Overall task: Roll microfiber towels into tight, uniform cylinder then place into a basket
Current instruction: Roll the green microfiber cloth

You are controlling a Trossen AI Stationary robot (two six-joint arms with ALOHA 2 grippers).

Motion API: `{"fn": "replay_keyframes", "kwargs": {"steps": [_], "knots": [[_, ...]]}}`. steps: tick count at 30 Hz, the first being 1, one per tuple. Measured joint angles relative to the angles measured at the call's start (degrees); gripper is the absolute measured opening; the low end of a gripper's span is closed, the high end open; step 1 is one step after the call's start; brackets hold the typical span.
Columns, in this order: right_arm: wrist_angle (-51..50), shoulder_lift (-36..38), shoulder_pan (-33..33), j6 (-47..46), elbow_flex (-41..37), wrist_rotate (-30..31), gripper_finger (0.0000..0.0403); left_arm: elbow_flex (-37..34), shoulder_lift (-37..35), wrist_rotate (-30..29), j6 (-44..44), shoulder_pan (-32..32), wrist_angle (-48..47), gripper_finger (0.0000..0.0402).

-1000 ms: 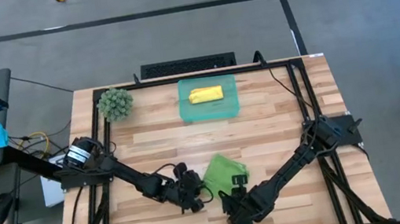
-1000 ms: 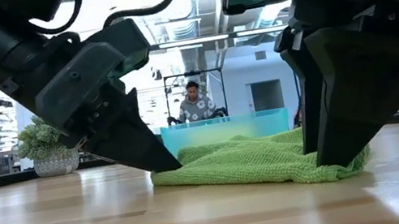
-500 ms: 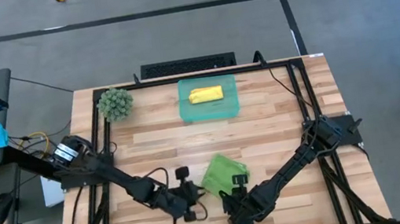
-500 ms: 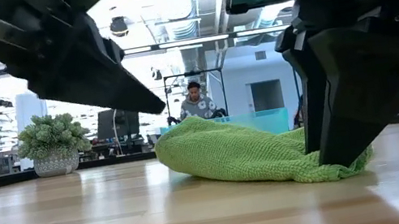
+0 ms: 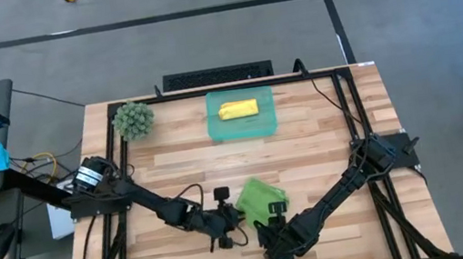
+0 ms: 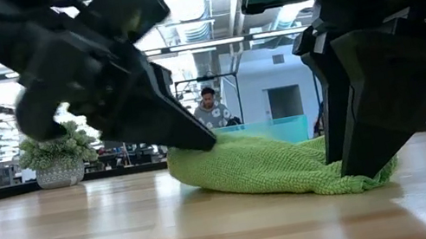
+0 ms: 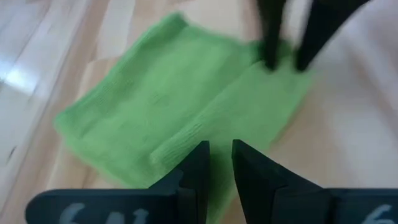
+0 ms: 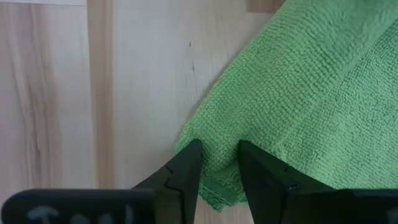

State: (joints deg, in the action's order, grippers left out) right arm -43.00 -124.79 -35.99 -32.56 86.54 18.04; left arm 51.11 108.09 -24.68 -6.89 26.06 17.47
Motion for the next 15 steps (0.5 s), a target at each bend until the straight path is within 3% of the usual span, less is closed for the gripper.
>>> {"fn": "replay_keyframes", "kwargs": {"steps": [8,15], "knots": [[0.04,0.0,-0.14,0.02,0.01,-0.13,0.0137,-0.07,1.24,4.85,-4.67,-3.54,-3.5,0.0061],[-0.18,-0.02,-0.47,-0.4,0.2,0.03,0.0146,0.19,3.32,4.69,-7.0,-3.61,-2.98,0.0061]]}}
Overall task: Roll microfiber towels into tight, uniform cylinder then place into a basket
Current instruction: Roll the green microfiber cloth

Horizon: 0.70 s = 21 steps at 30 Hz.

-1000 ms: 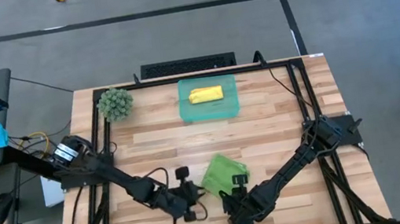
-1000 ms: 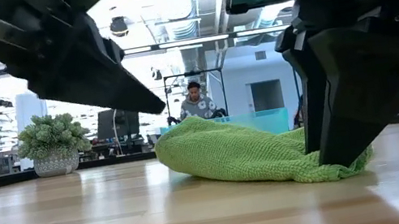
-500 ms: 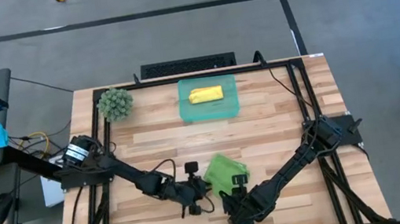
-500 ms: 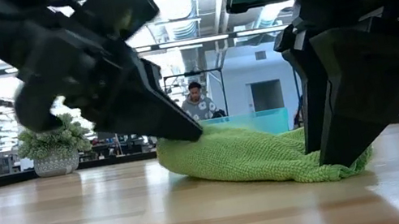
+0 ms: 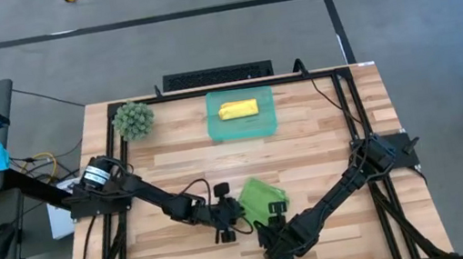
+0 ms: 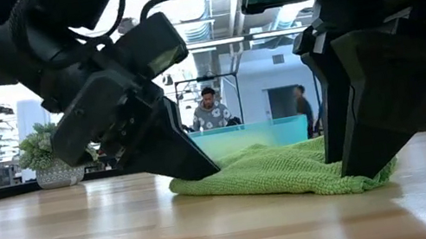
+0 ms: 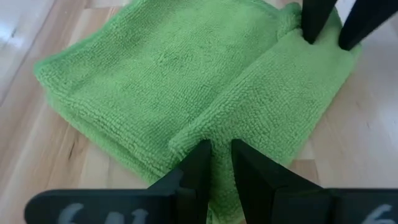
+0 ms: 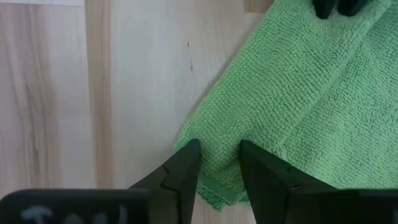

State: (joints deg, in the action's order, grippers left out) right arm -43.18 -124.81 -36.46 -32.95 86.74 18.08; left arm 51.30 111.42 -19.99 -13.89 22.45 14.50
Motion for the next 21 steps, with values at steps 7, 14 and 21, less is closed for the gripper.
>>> {"fn": "replay_keyframes", "kwargs": {"steps": [7,14,21], "knots": [[-0.28,0.92,0.01,-0.02,0.0,-0.06,0.0158,0.05,0.02,-0.3,-8.71,0.14,-1.92,0.0061],[-4.45,1.99,0.0,-0.02,-0.11,-0.43,0.0141,0.11,0.0,-0.67,-22.45,1.65,-4.68,0.0061],[-7.38,2.24,-0.43,-0.02,-0.08,0.13,0.0123,0.0,0.07,-0.93,-32.8,4.12,-4.69,0.0061]]}}
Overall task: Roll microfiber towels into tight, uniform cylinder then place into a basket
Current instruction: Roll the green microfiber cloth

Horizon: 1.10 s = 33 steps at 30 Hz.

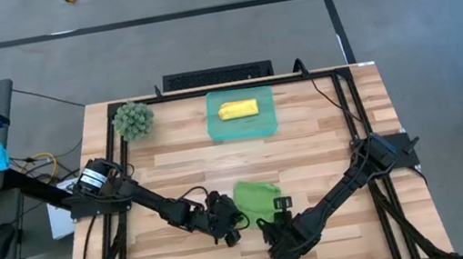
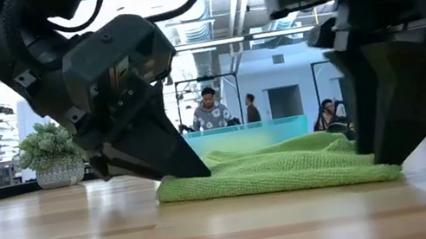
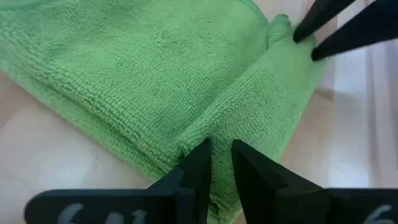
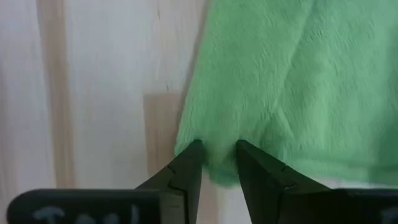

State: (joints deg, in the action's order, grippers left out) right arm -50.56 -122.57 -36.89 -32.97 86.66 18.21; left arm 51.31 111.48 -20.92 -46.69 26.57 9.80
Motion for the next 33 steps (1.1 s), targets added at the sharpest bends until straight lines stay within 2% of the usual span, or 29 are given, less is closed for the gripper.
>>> {"fn": "replay_keyframes", "kwargs": {"steps": [10,15,19,25,33], "knots": [[-8.15,5.14,-2.2,-0.02,-0.07,6.94,0.0118,-0.11,0.07,-0.99,-4.07,0.76,-0.37,0.0061],[-6.49,6.56,-4.8,-0.02,-0.03,14.54,0.0118,-0.13,0.07,-0.95,-5.19,0.76,-0.39,0.0061],[-0.28,5.48,-6.97,0.42,0.17,19.68,0.0118,-0.13,0.07,-0.91,-5.27,0.76,-0.37,0.0061],[5.62,4.72,-6.14,6.35,0.21,16.18,0.0125,-0.15,0.07,-0.84,-5.26,0.72,-0.33,0.0061],[7.23,0.07,-2.78,10.51,-0.05,9.23,0.0206,-0.15,0.07,-0.77,-5.19,0.72,-0.39,0.0061]]}}
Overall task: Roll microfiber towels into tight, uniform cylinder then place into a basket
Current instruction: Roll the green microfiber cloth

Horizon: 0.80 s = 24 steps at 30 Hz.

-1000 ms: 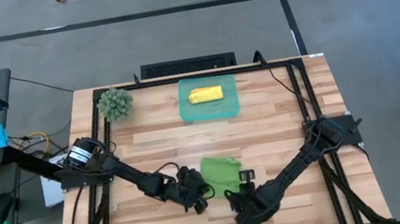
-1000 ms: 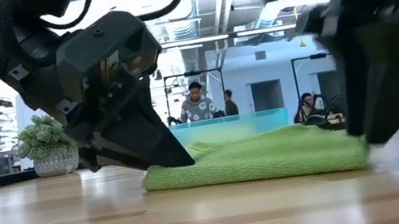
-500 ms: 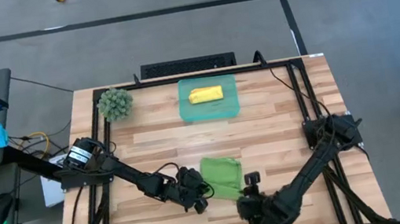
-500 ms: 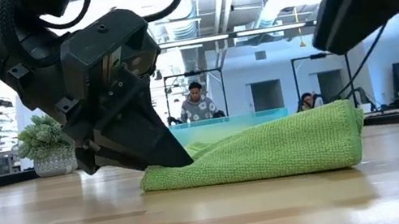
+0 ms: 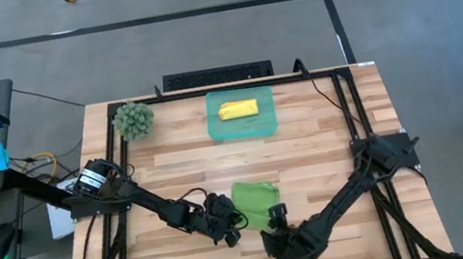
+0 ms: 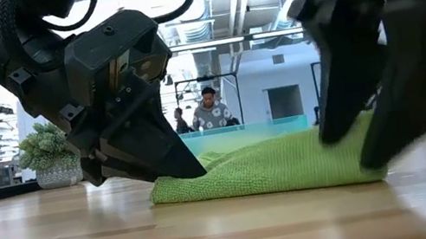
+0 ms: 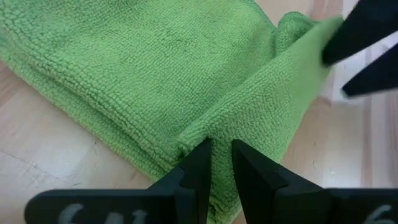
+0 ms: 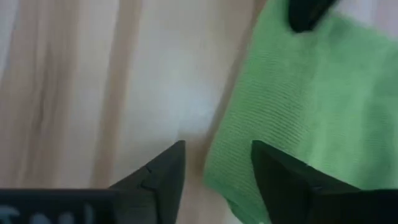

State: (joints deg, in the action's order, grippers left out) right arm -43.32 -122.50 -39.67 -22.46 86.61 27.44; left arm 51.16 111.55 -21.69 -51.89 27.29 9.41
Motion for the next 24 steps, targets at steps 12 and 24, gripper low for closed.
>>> {"fn": "replay_keyframes", "kwargs": {"steps": [12,24], "knots": [[-4.77,-0.51,2.32,-7.44,0.07,-0.09,0.0239,-0.02,0.0,0.1,0.55,0.0,0.04,0.0061],[0.69,-0.21,3.56,-10.17,-3.19,-3.3,0.0165,-0.02,0.0,0.12,2.85,0.0,0.04,0.0061]]}}
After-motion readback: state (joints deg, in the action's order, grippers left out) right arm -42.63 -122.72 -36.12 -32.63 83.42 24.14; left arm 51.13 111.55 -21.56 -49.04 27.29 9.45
